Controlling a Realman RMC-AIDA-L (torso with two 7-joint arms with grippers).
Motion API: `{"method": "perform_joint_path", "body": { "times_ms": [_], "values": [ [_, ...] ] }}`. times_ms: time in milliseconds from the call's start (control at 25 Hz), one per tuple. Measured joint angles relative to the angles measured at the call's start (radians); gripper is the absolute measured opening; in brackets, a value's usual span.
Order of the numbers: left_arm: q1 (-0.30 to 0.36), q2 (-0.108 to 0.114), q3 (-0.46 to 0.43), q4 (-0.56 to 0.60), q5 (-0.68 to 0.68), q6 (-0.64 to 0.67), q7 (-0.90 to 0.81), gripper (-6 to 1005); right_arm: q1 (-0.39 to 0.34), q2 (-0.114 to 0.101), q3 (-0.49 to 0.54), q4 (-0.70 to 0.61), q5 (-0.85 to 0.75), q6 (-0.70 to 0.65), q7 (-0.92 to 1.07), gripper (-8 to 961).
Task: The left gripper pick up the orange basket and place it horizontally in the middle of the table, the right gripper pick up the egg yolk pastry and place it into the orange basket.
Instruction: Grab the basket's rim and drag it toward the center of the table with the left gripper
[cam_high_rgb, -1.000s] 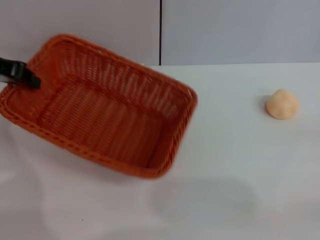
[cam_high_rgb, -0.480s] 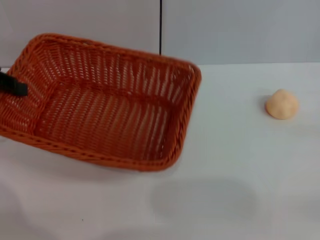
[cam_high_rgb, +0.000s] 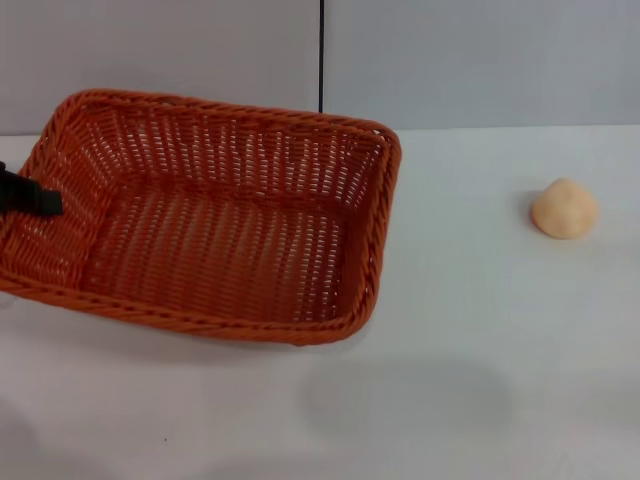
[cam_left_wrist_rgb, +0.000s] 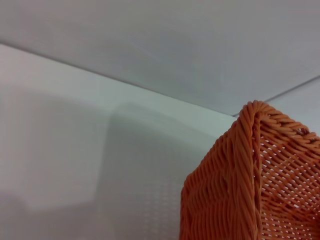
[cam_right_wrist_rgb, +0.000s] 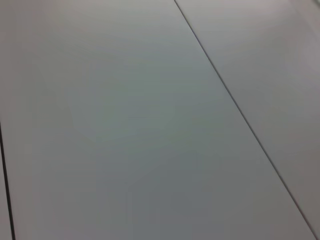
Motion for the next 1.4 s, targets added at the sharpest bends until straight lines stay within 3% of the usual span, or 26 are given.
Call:
{"method": "perform_joint_path", "body": {
  "times_ms": [280, 680, 1080, 1400],
  "values": [
    [0.049, -0.029, 0.0, 0.029, 0.016, -0.031, -0.007, 165, -0.007, -0.001, 0.005, -0.006, 0.001, 0.008, 0.0, 631],
    [0.07, -0.057, 0.008, 0.054, 0.022, -0.022, -0.006, 166, 0.004, -0.002, 0.007, -0.012, 0.001, 0.028, 0.0, 627],
    [0.062, -0.067, 0.014, 0.056, 0.003, 0.011, -0.012, 167, 0.006, -0.004, 0.007, -0.015, 0.001, 0.054, 0.0, 624],
    [0.068, -0.07, 0.062, 0.055, -0.076, 0.026, -0.02, 282, 0.009, -0.006, 0.008, -0.018, 0.001, 0.06, 0.0, 621]
  ]
}}
